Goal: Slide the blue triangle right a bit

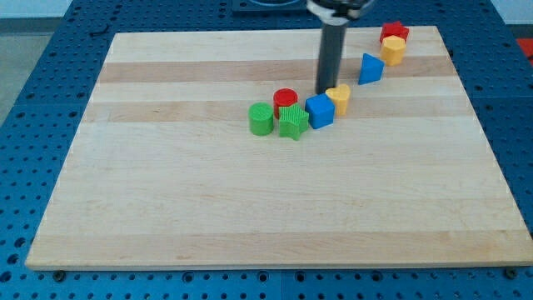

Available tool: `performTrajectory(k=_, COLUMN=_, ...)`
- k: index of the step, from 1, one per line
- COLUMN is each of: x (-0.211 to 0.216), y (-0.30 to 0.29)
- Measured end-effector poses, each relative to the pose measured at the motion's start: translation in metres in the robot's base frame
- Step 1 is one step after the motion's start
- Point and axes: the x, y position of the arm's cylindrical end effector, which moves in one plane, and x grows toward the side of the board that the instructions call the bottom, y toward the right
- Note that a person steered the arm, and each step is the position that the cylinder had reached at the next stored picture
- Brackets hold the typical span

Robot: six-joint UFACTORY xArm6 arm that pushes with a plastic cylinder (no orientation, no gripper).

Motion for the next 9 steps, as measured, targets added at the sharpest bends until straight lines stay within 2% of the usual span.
performTrajectory(k=1, x=-0.001, y=-0.046)
performTrajectory(k=2, x=-0.012, y=-0.047)
performTrajectory(k=4, x=-0.011, y=-0.006)
performTrajectory(k=7, x=-0.035, y=0.032)
performTrajectory(k=9, x=-0.038, y=0.095)
